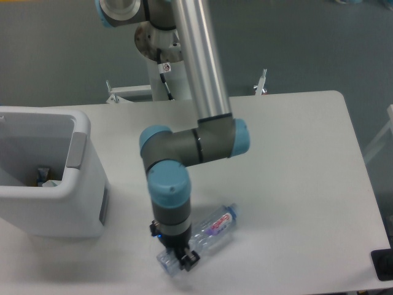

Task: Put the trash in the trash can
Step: 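Lift the water bottle and carry it over the trash bin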

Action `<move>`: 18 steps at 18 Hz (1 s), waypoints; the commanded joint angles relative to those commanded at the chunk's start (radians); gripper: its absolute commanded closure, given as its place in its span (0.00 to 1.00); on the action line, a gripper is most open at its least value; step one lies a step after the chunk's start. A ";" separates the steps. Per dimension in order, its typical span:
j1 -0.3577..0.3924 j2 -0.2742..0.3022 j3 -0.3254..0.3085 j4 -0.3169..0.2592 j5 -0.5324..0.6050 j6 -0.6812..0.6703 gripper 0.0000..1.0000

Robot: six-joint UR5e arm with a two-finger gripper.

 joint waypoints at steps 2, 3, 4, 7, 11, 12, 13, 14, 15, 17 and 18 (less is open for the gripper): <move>0.029 0.051 0.017 0.000 -0.073 -0.029 0.55; 0.038 0.072 0.034 -0.001 -0.125 -0.058 0.55; 0.049 0.089 0.047 -0.002 -0.175 -0.093 0.55; 0.057 0.134 0.093 0.000 -0.285 -0.227 0.55; 0.055 0.180 0.170 0.003 -0.460 -0.404 0.55; 0.052 0.181 0.198 0.003 -0.492 -0.455 0.55; 0.048 0.181 0.225 0.005 -0.518 -0.501 0.55; 0.043 0.186 0.244 0.003 -0.543 -0.543 0.55; 0.043 0.193 0.256 0.005 -0.568 -0.573 0.55; 0.023 0.215 0.259 0.005 -0.614 -0.597 0.55; 0.013 0.227 0.261 0.005 -0.615 -0.604 0.55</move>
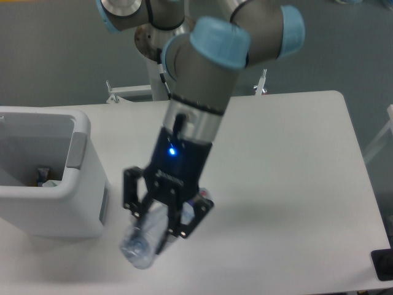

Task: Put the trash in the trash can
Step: 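Lift the water bottle and carry it over the trash bin, then lower the bottle into the bin and open the gripper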

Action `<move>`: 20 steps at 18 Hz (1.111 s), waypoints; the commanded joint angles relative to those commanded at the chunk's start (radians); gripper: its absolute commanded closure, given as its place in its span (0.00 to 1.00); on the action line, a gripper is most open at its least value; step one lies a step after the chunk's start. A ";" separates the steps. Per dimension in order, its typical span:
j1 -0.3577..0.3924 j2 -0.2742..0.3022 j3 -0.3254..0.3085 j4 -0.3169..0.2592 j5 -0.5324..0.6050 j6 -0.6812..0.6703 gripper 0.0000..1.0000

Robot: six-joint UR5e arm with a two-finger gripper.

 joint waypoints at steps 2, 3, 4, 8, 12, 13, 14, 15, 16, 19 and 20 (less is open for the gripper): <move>-0.023 0.026 0.002 0.003 -0.003 -0.043 0.55; -0.050 0.031 0.003 0.005 -0.003 -0.069 0.55; -0.086 0.037 -0.001 0.005 -0.003 -0.092 0.55; -0.166 0.054 -0.024 0.005 -0.003 -0.179 0.54; -0.215 0.083 -0.081 0.005 -0.002 -0.192 0.53; -0.219 0.089 -0.100 0.006 -0.002 -0.187 0.47; -0.221 0.091 -0.116 0.006 0.000 -0.186 0.42; -0.223 0.092 -0.133 0.008 0.002 -0.186 0.39; -0.223 0.092 -0.147 0.009 0.002 -0.186 0.35; -0.224 0.089 -0.176 0.038 0.002 -0.184 0.16; -0.223 0.089 -0.176 0.041 0.003 -0.184 0.11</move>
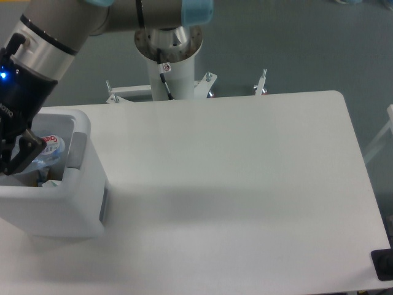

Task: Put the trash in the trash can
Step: 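Lower the bottle into the bin and open the gripper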

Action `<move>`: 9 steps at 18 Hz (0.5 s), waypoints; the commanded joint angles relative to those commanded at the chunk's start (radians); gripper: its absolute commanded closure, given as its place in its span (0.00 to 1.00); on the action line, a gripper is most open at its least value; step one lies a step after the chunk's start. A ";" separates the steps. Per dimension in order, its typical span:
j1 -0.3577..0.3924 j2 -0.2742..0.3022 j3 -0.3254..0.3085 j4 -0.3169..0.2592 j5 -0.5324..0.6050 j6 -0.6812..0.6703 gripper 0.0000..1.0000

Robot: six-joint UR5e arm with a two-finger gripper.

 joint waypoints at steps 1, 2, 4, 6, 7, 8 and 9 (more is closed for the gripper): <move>-0.002 0.000 -0.002 0.000 0.000 0.000 0.08; -0.002 0.000 -0.006 0.000 0.000 0.000 0.05; -0.002 0.003 -0.020 0.000 0.002 0.000 0.00; 0.000 0.008 -0.037 0.000 0.002 0.000 0.00; 0.000 0.006 -0.037 0.000 0.002 0.000 0.00; 0.005 0.003 -0.037 0.000 0.002 -0.002 0.00; 0.020 0.000 -0.035 0.000 0.003 0.000 0.00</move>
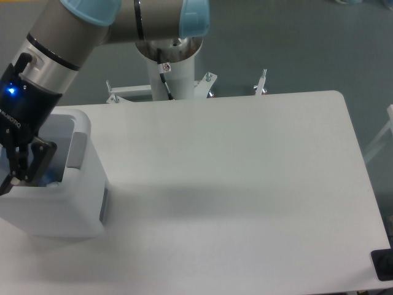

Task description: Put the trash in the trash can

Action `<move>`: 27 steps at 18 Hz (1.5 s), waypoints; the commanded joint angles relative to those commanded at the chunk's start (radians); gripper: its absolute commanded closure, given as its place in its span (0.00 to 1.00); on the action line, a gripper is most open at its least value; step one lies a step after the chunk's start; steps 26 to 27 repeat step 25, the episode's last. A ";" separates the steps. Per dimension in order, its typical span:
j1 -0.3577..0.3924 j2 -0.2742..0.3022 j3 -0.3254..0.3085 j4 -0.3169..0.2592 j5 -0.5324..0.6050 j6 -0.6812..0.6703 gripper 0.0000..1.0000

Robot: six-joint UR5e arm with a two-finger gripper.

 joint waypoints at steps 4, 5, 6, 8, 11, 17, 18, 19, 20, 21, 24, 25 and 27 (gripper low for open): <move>0.181 -0.020 -0.006 0.000 0.002 0.046 0.00; 0.242 -0.025 -0.008 0.000 0.002 0.095 0.00; 0.288 -0.035 -0.008 -0.002 0.002 0.127 0.00; 0.374 -0.043 -0.032 0.000 0.002 0.161 0.00; 0.478 -0.040 -0.136 -0.002 0.040 0.308 0.00; 0.589 -0.061 -0.195 -0.003 0.473 0.630 0.00; 0.592 -0.066 -0.195 -0.012 0.541 0.656 0.00; 0.597 -0.075 -0.195 -0.014 0.592 0.685 0.00; 0.600 -0.081 -0.195 -0.018 0.619 0.713 0.00; 0.598 -0.081 -0.199 -0.034 0.639 0.744 0.00; 0.600 -0.095 -0.183 -0.129 0.707 0.819 0.00; 0.601 -0.098 -0.181 -0.138 0.721 0.833 0.00; 0.601 -0.098 -0.181 -0.138 0.721 0.833 0.00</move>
